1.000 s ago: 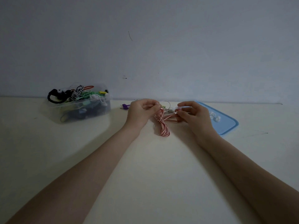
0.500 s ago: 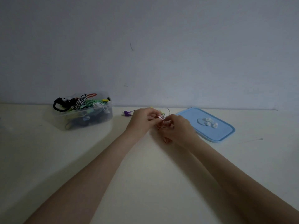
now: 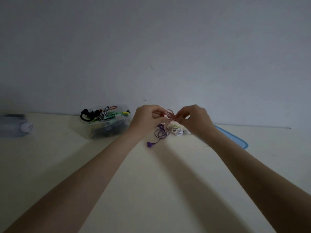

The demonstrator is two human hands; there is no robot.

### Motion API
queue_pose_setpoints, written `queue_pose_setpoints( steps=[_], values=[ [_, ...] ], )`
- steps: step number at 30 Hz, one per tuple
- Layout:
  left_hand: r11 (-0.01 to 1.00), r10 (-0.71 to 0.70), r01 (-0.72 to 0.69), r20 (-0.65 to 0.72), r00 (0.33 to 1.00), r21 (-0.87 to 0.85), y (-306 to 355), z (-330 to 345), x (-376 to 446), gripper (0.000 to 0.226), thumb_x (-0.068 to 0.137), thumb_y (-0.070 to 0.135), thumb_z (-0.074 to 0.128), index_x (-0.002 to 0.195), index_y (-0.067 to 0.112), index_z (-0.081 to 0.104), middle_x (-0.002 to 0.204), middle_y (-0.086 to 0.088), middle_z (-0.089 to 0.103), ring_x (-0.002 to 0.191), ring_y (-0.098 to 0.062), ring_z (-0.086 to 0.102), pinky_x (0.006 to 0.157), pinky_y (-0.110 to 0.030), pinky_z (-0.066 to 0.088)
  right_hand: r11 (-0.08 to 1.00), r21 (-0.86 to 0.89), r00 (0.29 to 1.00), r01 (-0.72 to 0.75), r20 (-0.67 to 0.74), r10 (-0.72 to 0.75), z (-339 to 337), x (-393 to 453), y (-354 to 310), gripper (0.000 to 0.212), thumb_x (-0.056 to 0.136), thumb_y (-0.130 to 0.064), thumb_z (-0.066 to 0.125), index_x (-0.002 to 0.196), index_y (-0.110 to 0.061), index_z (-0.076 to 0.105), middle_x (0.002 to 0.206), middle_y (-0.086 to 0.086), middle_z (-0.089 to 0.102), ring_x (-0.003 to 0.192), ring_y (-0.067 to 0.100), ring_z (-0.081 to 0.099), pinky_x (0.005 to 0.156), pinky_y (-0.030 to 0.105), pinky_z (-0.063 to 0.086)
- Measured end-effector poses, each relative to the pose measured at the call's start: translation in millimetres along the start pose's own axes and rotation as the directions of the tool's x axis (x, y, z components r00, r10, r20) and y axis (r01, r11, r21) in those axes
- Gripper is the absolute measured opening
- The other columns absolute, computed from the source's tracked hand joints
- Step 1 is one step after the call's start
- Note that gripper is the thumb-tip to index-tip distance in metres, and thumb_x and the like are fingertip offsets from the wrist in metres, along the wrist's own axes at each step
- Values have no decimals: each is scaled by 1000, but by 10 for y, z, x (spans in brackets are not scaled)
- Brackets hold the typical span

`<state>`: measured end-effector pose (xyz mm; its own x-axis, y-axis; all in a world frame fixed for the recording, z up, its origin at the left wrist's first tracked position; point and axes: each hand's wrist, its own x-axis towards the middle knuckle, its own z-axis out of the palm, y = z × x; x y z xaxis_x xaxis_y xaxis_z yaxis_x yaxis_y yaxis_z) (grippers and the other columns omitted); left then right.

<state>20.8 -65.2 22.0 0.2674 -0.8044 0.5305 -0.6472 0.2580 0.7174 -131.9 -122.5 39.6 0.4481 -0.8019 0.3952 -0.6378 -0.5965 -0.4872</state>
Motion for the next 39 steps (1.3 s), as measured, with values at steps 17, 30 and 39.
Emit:
queue_pose_setpoints(
  steps=[17,30,39],
  values=[
    [865,-145,191,-134,980,463,-821,-1476,116,26,87,13,59,112,16,67,112,-2,69,105,-20,62,93,-29,45,952,182,964,247,50,-259,1300,917,-1316,16,87,-2,54,101,-5,63,102,12,68,96,28,62,84,36,49],
    [668,-507,403,-13,862,626,-1027,-1294,793,26,91,23,55,95,1,68,85,-9,63,78,-24,56,64,-27,39,958,137,965,252,35,-259,1419,1099,-1072,23,88,-4,51,99,-6,71,101,11,70,95,27,62,87,38,48],
    [572,-552,352,30,833,741,-962,-1148,910,37,94,34,49,87,-1,61,101,-19,63,99,-34,59,81,-34,45,969,-64,954,239,199,-223,1477,1081,-1131,38,88,-1,38,111,-8,67,110,13,64,108,33,52,93,37,44]
  ],
)
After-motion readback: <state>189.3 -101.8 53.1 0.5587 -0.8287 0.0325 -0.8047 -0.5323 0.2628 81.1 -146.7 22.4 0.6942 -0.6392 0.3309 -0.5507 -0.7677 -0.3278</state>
